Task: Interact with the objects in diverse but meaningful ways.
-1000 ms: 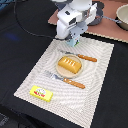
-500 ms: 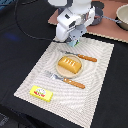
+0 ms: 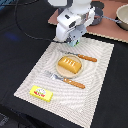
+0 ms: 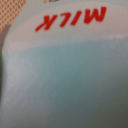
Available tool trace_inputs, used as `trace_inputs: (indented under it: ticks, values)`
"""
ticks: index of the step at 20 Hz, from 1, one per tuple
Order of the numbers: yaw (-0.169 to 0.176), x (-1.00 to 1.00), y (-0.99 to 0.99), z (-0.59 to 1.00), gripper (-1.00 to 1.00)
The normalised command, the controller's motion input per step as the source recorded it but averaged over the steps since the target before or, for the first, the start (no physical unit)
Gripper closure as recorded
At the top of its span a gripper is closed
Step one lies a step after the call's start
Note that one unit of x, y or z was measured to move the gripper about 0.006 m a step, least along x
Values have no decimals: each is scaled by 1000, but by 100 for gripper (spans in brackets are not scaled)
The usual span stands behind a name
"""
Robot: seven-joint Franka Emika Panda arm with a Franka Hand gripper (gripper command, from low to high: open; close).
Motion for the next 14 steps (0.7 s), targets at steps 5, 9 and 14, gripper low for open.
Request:
trace_inputs:
  ticks: [5, 9, 14]
  values:
    - [-50, -607, -139, 797, 100]
    - [-33, -809, -277, 499, 100]
    - [-30, -789, -321, 235, 100]
